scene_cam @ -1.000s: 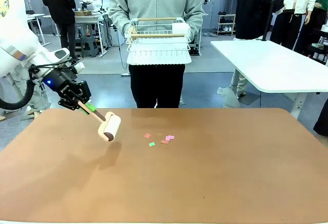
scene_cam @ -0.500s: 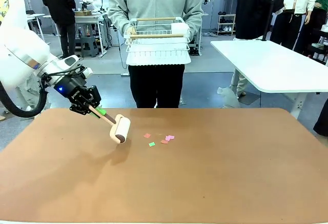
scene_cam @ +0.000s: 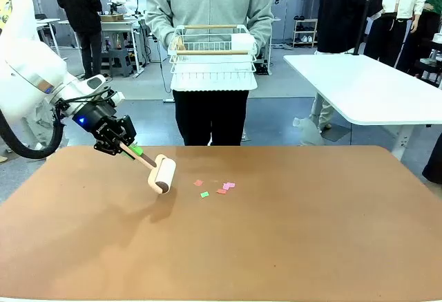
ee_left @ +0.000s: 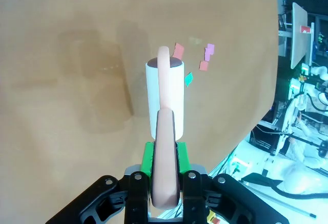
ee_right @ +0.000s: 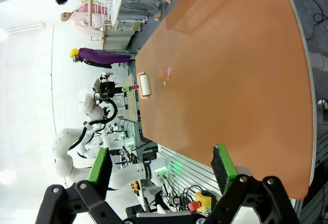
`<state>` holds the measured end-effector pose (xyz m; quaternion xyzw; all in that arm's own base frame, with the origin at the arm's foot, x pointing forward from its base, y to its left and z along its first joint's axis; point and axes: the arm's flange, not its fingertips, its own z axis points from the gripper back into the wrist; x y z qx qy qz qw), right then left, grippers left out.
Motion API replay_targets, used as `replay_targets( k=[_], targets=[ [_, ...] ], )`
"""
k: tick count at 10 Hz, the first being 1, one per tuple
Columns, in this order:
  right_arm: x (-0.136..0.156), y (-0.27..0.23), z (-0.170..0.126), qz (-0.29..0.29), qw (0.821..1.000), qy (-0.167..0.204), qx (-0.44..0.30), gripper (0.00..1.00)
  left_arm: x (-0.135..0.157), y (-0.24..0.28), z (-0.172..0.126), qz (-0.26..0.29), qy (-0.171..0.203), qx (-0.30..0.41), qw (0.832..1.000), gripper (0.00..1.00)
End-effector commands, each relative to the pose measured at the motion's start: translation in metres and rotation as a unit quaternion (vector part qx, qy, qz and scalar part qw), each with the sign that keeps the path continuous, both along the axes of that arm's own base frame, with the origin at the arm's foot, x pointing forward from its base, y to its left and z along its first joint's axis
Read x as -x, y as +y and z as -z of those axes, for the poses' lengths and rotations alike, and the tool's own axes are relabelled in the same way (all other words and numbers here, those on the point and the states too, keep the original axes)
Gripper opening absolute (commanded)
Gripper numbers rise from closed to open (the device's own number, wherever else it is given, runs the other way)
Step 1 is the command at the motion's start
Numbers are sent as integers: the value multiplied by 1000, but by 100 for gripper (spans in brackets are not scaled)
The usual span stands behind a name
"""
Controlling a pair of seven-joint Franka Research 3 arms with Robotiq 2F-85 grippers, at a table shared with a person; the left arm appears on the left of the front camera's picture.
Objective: Clean the table.
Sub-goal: Clean the table with the Lint Roller when the human lifts the Dish drying rack.
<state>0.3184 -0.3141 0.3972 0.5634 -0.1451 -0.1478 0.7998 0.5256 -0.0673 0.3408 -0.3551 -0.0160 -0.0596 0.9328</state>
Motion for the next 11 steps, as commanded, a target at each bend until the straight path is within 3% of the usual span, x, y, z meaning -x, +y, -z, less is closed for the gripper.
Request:
replay_targets(
  k=[1, 2, 3, 7, 11],
  targets=[
    [2, 0, -5, 3, 1000, 9, 2, 100, 0, 0, 0, 0, 0, 0, 1000, 21],
    [2, 0, -5, 3, 1000, 9, 2, 100, -3, -8, 3, 6, -4, 1, 1000, 21],
    [2, 0, -5, 3, 1000, 9, 2, 100, -8, -15, 11, -32, -8, -15, 999, 21],
    [2, 0, -5, 3, 1000, 9, 2, 100, -20, -26, 33, -30, -6, 12, 999, 21],
    [2, 0, -5, 3, 1000, 9, 2, 100, -31, -42, 49, -4, 30, 17, 999, 21]
  ],
)
